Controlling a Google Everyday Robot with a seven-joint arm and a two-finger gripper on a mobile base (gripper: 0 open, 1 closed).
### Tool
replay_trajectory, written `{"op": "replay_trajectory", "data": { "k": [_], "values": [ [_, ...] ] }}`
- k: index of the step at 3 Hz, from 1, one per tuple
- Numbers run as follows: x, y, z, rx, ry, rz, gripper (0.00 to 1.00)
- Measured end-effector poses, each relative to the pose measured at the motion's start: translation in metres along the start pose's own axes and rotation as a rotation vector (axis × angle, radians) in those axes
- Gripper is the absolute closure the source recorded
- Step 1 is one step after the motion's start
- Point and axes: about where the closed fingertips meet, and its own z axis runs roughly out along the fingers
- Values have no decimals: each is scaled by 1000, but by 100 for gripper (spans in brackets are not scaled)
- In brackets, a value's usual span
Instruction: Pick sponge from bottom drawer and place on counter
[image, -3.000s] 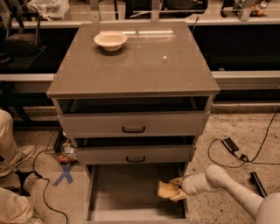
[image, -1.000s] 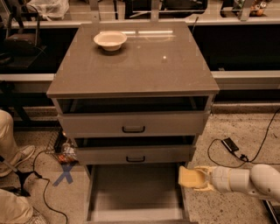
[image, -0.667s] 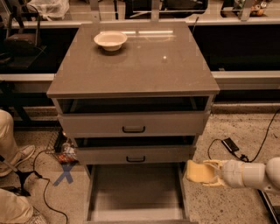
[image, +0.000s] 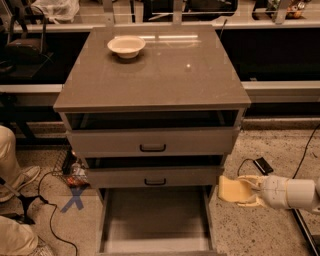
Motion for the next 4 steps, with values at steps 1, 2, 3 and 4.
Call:
{"op": "replay_trajectory", "data": {
  "k": [1, 2, 3, 4],
  "values": [
    [-7, -16, -22, 19, -26, -12, 100],
    [-32, -50, -83, 74, -57, -62, 100],
    [-58, -86, -133, 117, -81, -119, 100],
    [-90, -124, -170, 162, -97, -178, 100]
  ]
}}
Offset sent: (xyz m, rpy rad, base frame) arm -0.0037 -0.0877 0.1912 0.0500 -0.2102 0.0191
